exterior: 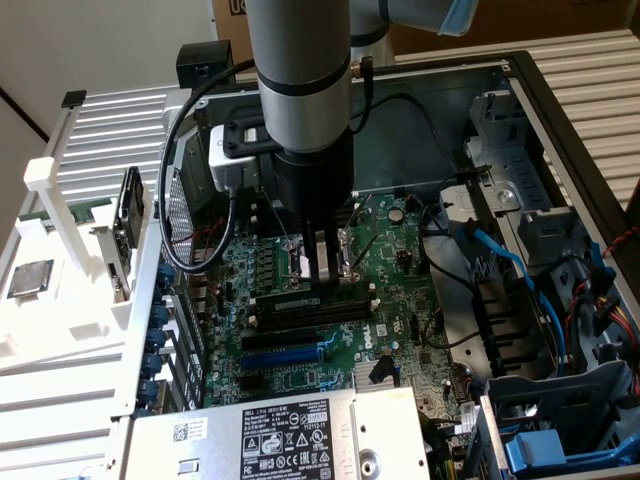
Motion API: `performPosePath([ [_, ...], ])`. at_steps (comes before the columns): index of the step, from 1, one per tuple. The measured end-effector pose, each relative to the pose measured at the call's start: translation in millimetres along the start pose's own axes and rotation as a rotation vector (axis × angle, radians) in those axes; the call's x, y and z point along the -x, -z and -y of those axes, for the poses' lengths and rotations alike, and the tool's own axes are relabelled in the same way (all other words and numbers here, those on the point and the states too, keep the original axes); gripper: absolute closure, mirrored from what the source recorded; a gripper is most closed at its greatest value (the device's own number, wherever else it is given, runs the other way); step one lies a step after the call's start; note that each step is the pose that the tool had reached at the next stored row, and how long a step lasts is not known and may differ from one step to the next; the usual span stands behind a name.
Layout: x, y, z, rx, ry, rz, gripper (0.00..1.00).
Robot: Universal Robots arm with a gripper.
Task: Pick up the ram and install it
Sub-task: 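Insert the ram into the slot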
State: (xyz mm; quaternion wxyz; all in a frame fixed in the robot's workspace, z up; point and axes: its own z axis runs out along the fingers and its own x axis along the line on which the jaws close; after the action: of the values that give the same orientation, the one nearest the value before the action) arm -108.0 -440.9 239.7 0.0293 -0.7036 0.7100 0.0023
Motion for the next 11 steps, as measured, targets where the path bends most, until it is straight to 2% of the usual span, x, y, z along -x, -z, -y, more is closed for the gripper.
performPosePath([
  [11,-1.1,-0.1,-0.3,-0.0014,-0.006,-0.0002,0.88],
])
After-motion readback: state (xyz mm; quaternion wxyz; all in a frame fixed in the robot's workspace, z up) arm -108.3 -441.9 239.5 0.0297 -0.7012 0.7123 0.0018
